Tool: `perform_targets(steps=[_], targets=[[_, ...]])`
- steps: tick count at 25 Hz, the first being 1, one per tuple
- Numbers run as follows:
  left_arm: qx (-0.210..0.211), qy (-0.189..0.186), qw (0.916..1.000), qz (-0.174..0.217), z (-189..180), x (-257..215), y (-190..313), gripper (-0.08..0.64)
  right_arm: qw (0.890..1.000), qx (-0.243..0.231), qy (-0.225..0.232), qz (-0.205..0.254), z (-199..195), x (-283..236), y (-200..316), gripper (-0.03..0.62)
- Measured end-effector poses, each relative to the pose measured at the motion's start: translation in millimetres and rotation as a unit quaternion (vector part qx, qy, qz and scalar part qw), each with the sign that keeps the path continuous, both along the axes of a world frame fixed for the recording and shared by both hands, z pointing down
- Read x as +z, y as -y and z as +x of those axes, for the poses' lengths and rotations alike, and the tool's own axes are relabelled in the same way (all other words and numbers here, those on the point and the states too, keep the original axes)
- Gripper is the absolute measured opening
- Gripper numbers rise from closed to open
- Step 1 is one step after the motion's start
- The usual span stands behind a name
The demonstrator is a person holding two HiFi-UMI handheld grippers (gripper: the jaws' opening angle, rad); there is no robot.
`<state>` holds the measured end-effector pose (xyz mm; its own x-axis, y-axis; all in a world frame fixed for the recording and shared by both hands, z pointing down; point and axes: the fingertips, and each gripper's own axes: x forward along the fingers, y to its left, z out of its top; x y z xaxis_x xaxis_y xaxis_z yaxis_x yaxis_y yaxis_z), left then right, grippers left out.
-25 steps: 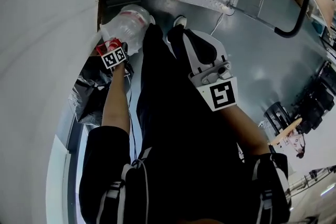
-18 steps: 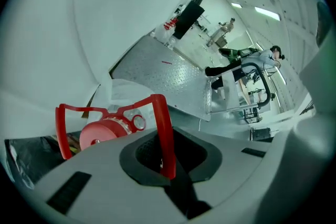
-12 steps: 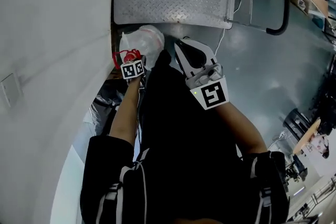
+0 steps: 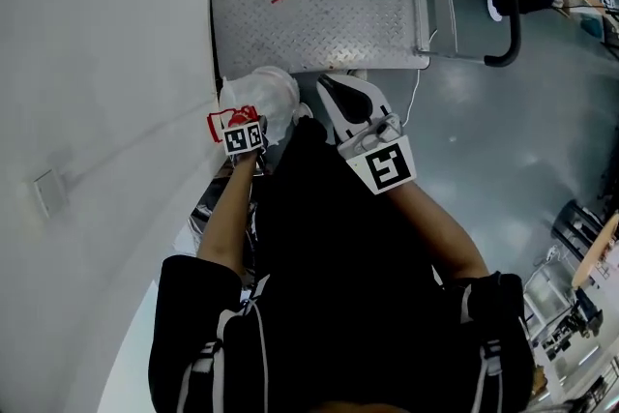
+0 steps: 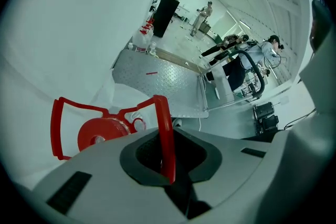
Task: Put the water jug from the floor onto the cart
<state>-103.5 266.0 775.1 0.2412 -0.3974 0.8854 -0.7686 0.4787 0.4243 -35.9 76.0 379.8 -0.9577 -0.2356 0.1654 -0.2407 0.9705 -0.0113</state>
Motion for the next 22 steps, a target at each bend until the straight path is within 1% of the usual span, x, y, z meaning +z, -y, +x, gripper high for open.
perform_targets(steps=[3,6,10,13,16,18,20,22], targets=[[-0.02,0.002,0.9998,0.0,-4,-5,16,0.048,1.0,-0.012,0.0,0.0,3,-1,17,0.019],[-0.04,0.009,0.9992,-0.005,-20,-12,32,0.048,1.0,-0.021,-0.005,-0.008,5,2,33,0.018],[-0.05,0.02,0.9984,-0.016,-34,-24,63,0.048,0.999,-0.026,0.018,-0.016,11,-7,68,0.02],[-0.044,0.028,0.9985,-0.018,-37,-31,89,0.048,0.999,-0.03,0.024,-0.02,20,-10,97,0.02],[-0.024,0.044,0.9984,-0.025,-38,-37,114,0.049,0.998,-0.031,0.029,-0.035,28,-9,125,0.019],[-0.009,0.055,0.998,-0.029,-36,-40,133,0.049,0.998,-0.043,0.018,-0.051,32,1,141,0.02],[-0.003,0.063,0.9975,-0.031,-32,-47,150,0.049,0.996,-0.053,0.009,-0.066,40,11,153,0.019],[0.0,0.071,0.997,-0.029,-30,-54,171,0.049,0.996,-0.05,0.009,-0.079,48,13,167,0.02]])
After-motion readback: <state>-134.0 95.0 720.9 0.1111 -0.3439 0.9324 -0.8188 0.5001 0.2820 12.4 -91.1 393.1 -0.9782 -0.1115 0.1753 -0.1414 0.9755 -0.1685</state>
